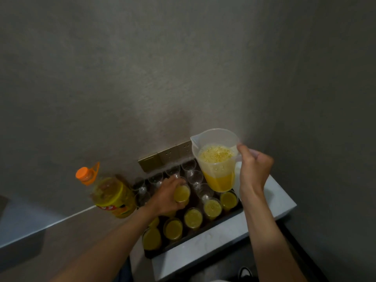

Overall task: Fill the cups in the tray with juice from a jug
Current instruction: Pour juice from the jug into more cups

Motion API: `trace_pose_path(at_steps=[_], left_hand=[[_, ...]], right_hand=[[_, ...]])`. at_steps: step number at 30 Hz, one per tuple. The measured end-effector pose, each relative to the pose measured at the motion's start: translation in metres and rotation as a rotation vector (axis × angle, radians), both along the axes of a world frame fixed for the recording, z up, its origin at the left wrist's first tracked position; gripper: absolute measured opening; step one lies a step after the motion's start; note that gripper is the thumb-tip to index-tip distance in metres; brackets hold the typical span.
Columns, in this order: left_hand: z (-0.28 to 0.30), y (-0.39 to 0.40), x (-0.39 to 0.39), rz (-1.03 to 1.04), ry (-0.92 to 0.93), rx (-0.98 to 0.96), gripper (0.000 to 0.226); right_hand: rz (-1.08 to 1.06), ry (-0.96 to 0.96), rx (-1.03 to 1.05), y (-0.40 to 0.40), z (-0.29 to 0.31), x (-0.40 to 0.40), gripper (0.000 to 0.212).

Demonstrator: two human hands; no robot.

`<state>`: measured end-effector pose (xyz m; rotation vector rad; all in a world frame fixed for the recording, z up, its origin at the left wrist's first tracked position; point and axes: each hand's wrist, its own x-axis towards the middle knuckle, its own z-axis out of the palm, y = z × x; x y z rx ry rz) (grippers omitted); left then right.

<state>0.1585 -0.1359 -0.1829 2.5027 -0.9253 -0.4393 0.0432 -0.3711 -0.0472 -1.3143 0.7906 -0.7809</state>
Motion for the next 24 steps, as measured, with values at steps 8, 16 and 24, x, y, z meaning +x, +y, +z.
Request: trace_pose_path(at_steps=[8,16,24], left_hand=[[-0.007,-0.007,0.015,-0.152,-0.100,0.198,0.069],[-0.017,-0.022,0.025,-0.299,-0.230,0.367,0.079],[-0.032,-0.029,0.026,-0.345,-0.267,0.385,0.065]], right_hand=[[-0.008,0.007,-0.015,-0.009,-0.010,0.003,0.052],[-0.034,0.043,-0.015,-0.011,-0.017,0.003,0.051],[-0.057,0.050,-0.023,-0.015,-0.018,0.000,0.053]])
